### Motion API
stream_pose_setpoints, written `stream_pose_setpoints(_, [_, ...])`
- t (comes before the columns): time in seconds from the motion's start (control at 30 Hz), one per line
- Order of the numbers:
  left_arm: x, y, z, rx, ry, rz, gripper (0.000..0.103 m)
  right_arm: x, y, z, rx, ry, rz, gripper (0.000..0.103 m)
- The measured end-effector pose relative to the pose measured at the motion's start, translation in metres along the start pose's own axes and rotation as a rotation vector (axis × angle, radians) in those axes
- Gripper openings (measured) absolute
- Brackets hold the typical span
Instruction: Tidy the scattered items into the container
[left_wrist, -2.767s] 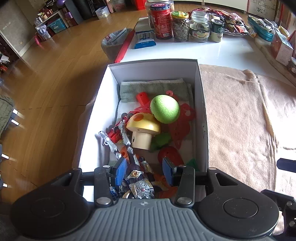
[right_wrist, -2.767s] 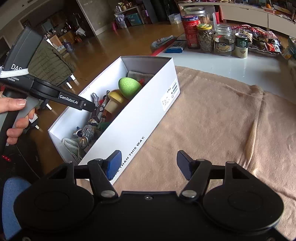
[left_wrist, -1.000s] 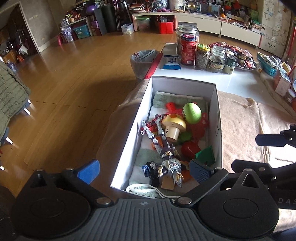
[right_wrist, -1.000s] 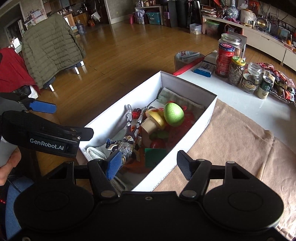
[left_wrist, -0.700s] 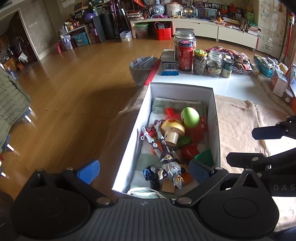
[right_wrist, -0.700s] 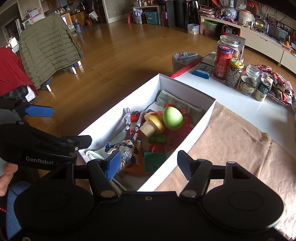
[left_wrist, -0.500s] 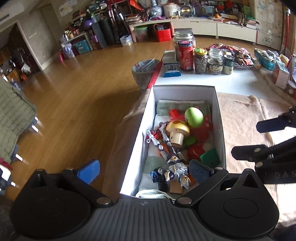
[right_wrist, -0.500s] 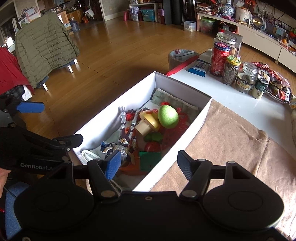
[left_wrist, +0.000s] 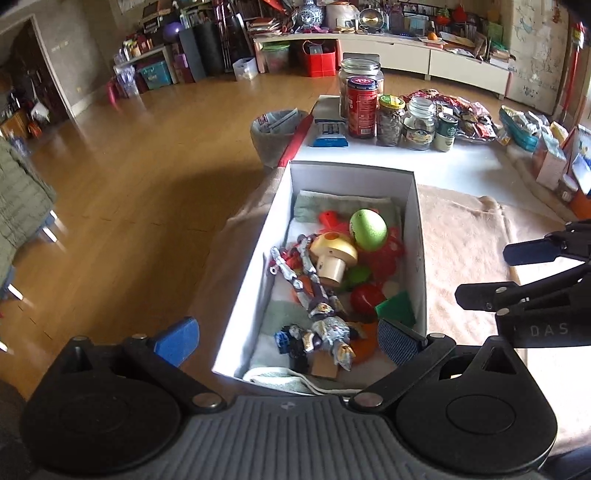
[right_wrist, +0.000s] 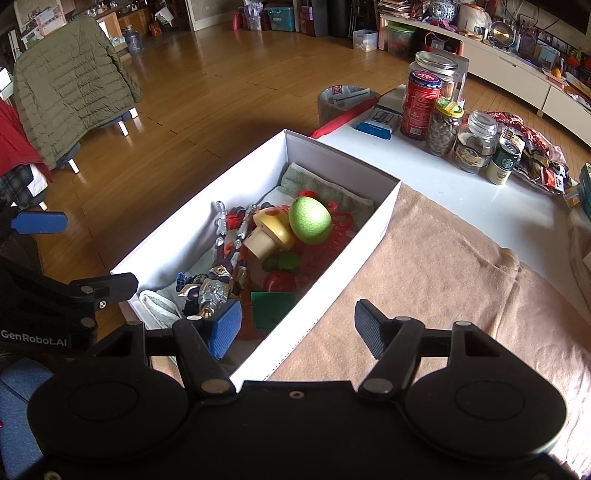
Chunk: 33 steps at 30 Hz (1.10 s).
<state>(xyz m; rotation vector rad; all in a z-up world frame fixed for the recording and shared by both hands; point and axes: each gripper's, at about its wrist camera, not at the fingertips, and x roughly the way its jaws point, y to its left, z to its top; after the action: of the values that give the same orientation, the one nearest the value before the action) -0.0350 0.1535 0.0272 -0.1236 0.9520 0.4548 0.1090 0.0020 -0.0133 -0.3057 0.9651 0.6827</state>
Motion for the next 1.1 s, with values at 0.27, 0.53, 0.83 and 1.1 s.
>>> stream_pose_setpoints(0.27, [0.007, -0.007, 0.001, 0.045, 0.072, 0.079, 0.103, 0.003, -0.005, 0.002, 0.000, 0.012, -0.021, 0.066])
stream_pose_setpoints(0.53, [0.010, -0.004, -0.005, -0.002, 0.079, 0.007, 0.103, 0.005, -0.004, 0.006, -0.009, 0.016, -0.037, 0.068])
stream_pose_setpoints(0.83, [0.007, -0.008, -0.009, 0.000, 0.072, -0.007, 0.103, 0.008, -0.001, 0.012, -0.014, 0.012, -0.042, 0.069])
stream_pose_setpoints(1.1, [0.008, -0.011, -0.012, 0.001, 0.071, -0.010, 0.103, 0.013, 0.000, 0.012, -0.012, 0.015, -0.031, 0.069])
